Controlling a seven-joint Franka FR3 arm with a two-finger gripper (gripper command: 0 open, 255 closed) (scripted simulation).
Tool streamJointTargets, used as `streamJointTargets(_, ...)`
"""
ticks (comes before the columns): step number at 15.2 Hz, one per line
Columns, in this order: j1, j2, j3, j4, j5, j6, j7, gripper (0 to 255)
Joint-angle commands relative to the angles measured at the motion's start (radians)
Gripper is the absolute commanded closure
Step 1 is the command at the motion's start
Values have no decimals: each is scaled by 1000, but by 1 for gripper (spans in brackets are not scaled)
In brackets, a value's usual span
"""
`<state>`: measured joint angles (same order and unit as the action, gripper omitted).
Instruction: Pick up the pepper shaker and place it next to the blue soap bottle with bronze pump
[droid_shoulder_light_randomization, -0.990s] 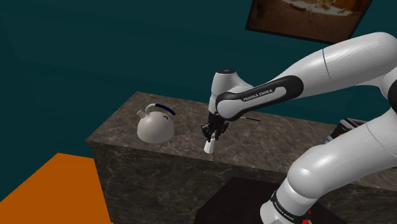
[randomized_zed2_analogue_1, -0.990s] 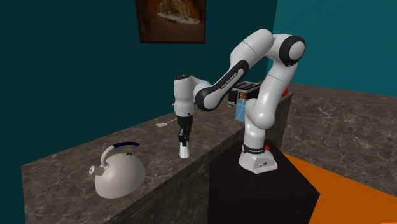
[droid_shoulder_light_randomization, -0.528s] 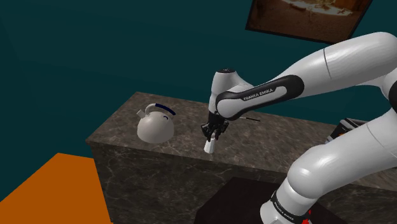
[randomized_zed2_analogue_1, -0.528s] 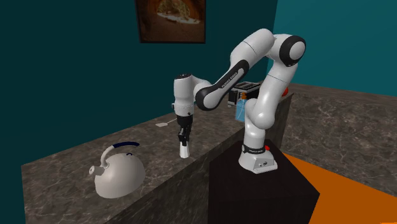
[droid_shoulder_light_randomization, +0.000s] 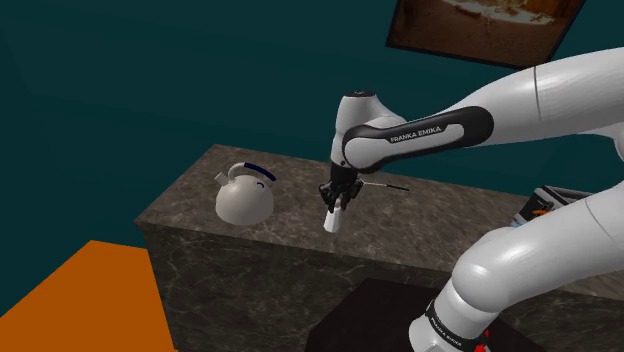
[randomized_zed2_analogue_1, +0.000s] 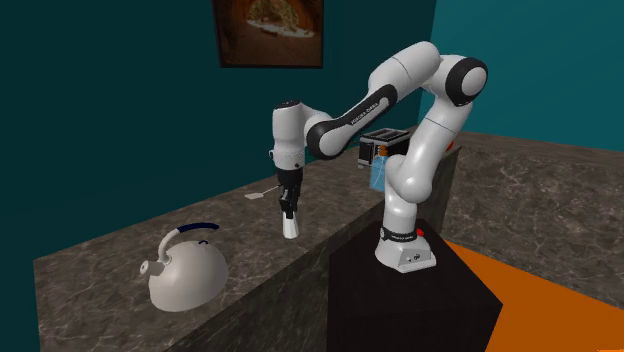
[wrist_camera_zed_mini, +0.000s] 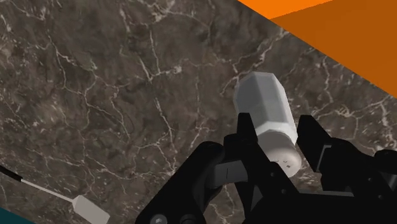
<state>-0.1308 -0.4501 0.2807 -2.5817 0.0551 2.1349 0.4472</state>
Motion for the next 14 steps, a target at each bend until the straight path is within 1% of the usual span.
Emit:
streamJointTargets(1, 1, -12, -3, 18, 1, -31, -2, 255)
streamJointTargets(14, 1, -69, -24, 153, 0, -221, -18, 255)
